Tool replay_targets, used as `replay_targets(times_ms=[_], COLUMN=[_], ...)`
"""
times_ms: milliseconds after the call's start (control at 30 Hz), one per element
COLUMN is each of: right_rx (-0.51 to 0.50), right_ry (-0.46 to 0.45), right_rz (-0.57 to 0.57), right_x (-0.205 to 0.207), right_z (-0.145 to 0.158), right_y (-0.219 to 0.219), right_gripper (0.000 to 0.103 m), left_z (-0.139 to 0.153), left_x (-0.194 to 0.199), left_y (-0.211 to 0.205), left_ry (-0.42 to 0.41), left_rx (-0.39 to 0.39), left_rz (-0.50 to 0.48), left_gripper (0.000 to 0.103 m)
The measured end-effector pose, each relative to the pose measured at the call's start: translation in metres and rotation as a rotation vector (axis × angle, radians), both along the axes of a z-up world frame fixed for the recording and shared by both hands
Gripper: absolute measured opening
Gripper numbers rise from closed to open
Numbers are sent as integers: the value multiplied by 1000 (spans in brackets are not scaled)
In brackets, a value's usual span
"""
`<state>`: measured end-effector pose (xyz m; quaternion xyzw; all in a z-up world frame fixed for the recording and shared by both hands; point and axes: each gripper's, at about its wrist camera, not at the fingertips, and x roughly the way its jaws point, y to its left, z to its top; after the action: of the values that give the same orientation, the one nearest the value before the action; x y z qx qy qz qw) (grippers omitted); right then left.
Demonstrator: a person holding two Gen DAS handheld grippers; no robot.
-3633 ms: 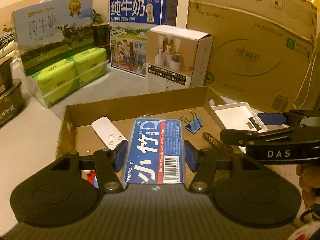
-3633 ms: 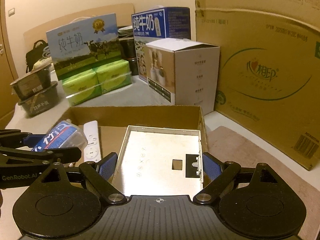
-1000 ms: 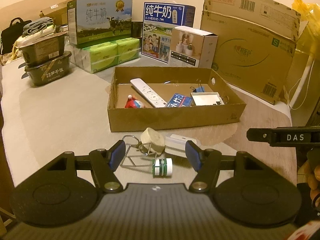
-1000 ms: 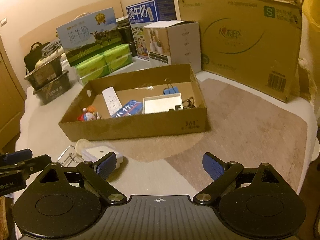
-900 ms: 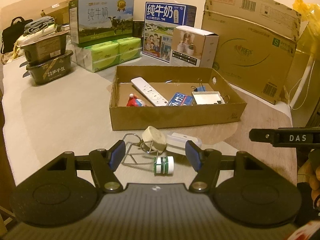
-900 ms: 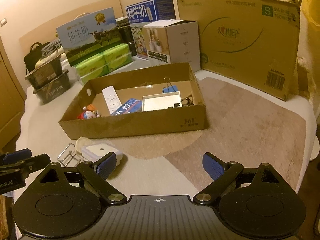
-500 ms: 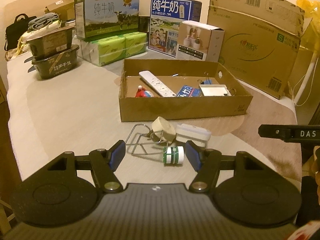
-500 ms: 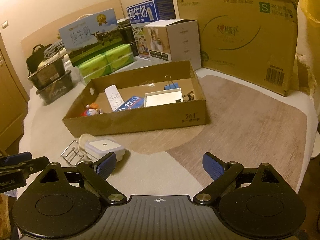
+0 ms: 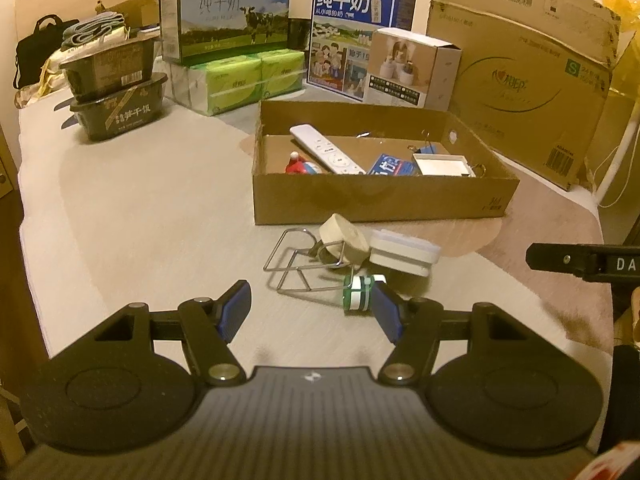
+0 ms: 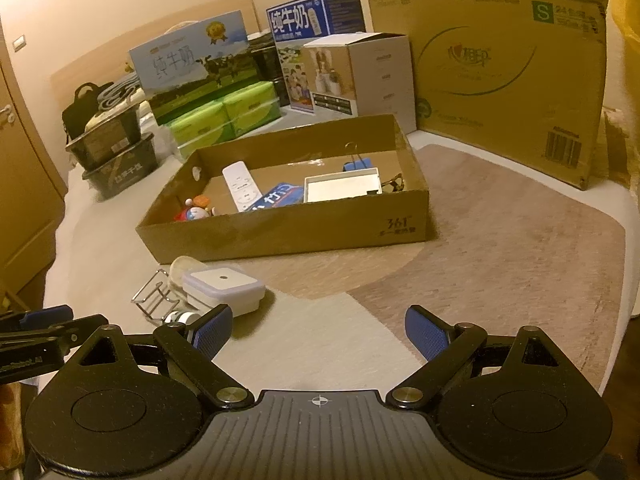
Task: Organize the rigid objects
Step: 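Grasp the wire stand with the left tool while the right tool grasps the white container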
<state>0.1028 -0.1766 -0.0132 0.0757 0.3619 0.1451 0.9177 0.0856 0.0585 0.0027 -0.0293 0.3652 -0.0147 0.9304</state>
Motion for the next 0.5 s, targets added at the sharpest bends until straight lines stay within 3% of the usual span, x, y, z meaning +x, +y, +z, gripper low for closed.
replay_targets(times_ms=[500], right_rx=[18], right_ry=[26], right_rz=[97], right_x=[24], right_z=[-22], right_y=[31], right_gripper=[92], left_z=[-22], left_x=[28], left_y=[14], left_ry=[36], left_rx=[-6], left_rz=[-36], left_gripper=[63])
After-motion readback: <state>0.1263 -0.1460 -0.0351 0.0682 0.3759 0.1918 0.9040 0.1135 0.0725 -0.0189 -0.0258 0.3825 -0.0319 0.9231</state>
